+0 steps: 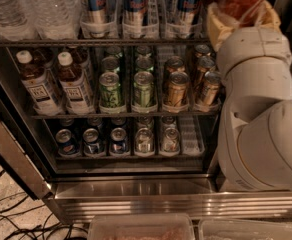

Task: Pick coke can from top shelf of fridge

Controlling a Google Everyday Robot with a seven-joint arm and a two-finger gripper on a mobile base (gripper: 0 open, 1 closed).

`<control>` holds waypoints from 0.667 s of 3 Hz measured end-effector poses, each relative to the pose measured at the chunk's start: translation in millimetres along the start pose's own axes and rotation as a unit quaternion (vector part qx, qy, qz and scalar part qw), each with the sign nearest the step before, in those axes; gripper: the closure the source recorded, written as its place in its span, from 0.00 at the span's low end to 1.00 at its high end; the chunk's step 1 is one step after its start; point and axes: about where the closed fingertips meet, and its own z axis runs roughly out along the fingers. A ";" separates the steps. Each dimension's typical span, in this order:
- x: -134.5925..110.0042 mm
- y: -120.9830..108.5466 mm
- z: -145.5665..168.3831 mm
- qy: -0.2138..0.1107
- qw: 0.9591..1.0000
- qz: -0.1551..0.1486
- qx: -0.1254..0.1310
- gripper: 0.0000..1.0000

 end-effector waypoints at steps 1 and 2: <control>5.7 3.0 -13.4 0.023 0.998 -0.034 -0.042 1.00; 3.3 -15.3 -18.5 0.040 0.991 -0.106 -0.069 1.00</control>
Offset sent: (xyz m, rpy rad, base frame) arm -0.0319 0.0346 -0.0655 -0.1859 0.4212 0.4301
